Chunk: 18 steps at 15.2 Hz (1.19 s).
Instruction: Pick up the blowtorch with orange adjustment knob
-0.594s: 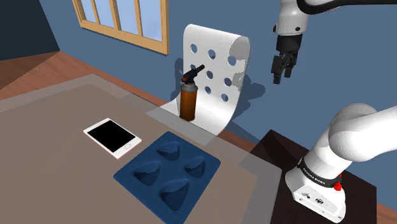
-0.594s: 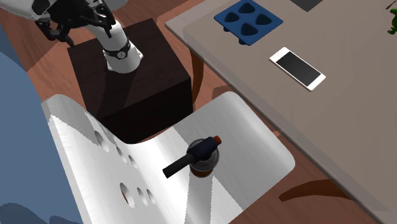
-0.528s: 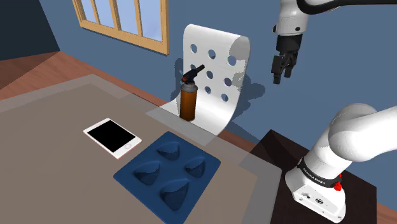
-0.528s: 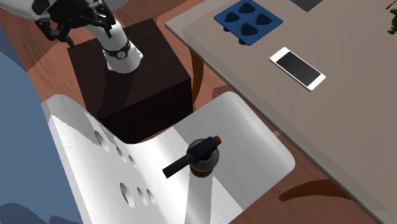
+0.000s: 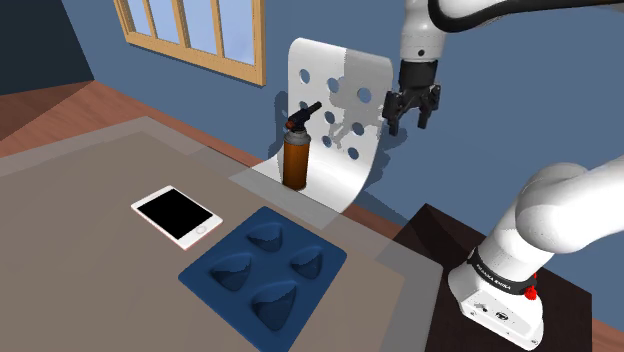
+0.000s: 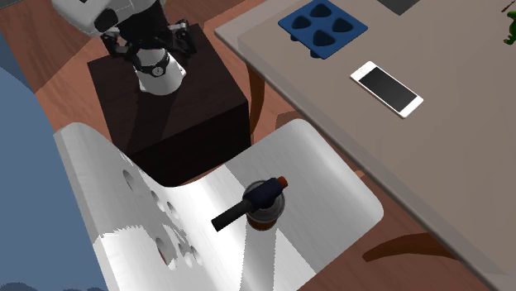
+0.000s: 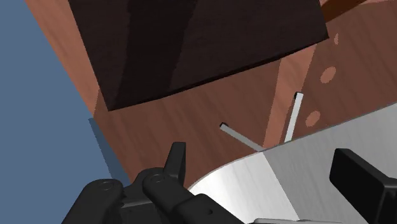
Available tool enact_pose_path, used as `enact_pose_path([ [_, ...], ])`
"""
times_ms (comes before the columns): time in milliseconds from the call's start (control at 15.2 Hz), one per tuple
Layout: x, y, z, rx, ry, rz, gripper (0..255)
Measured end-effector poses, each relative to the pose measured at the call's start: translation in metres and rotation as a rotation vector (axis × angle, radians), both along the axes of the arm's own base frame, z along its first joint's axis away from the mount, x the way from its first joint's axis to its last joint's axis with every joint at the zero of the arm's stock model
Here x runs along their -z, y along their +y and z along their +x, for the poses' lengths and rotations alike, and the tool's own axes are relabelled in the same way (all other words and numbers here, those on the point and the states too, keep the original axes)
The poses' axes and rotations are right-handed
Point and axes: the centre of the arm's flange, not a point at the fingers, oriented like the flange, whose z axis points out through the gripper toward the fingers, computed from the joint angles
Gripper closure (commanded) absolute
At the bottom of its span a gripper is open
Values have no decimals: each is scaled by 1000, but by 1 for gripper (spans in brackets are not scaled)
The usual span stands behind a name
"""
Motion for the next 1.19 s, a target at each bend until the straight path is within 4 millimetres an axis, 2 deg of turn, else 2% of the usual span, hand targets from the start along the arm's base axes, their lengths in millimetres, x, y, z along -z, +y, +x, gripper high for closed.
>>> enact_pose_path([
  [528, 21, 52, 83, 326, -73, -52, 0],
  [726, 30, 63, 115, 448, -101, -72, 0],
  [858, 28, 71, 139, 529, -119, -85, 0],
  [1188, 38, 74, 199, 732, -165, -117, 0],
])
